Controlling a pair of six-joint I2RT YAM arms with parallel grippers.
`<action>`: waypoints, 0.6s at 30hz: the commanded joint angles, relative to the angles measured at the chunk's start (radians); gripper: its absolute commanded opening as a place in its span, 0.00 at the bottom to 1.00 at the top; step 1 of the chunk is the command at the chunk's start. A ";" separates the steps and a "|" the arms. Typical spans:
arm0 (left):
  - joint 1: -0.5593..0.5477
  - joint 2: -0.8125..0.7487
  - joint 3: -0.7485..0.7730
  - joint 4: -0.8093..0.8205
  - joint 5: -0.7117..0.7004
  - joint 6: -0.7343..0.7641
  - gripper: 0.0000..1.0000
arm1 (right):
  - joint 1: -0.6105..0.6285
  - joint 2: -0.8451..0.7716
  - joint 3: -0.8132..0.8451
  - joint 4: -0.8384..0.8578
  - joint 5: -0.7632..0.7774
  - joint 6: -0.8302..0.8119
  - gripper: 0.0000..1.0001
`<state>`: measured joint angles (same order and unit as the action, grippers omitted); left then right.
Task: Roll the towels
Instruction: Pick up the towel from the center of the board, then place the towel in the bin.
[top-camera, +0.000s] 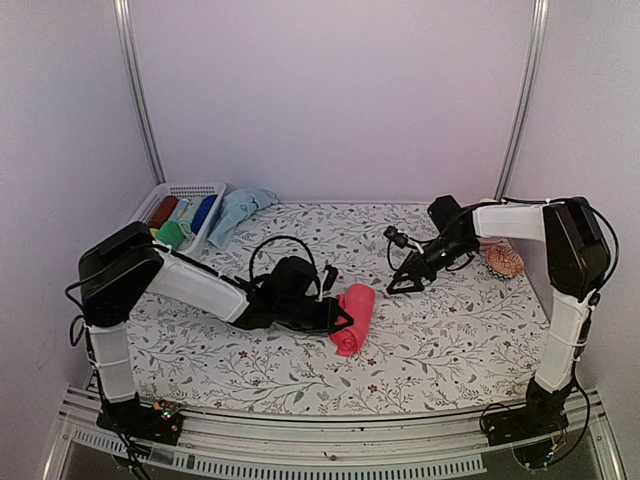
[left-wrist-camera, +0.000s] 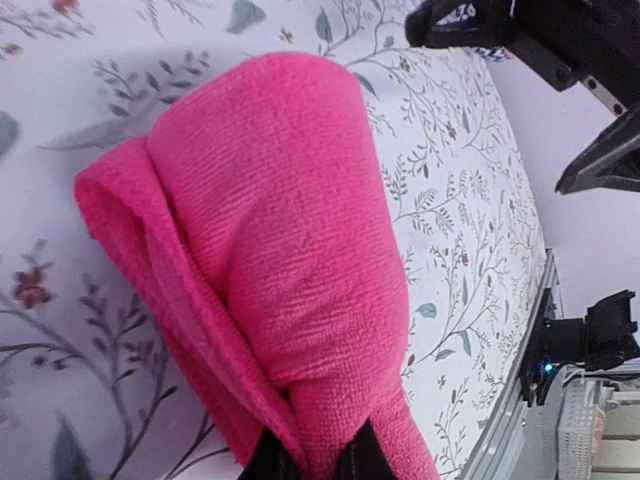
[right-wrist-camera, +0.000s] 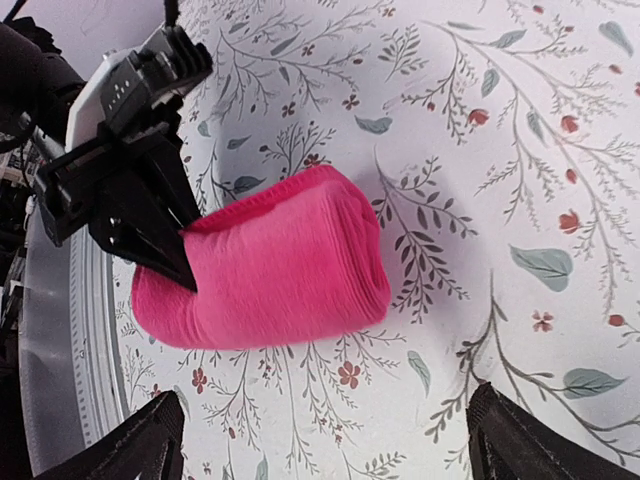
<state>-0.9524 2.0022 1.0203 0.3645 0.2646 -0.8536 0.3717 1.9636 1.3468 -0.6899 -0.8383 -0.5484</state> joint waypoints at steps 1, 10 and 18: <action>0.065 -0.172 -0.032 -0.249 -0.148 0.178 0.00 | -0.053 -0.057 -0.023 0.020 0.051 -0.003 0.99; 0.212 -0.509 -0.090 -0.421 -0.266 0.335 0.00 | -0.074 -0.103 -0.056 0.070 0.120 0.015 0.99; 0.377 -0.749 -0.083 -0.604 -0.384 0.417 0.00 | -0.073 -0.117 -0.068 0.077 0.136 0.019 0.99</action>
<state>-0.6659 1.3605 0.9417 -0.1265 -0.0463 -0.5186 0.2943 1.8816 1.2953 -0.6323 -0.7166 -0.5377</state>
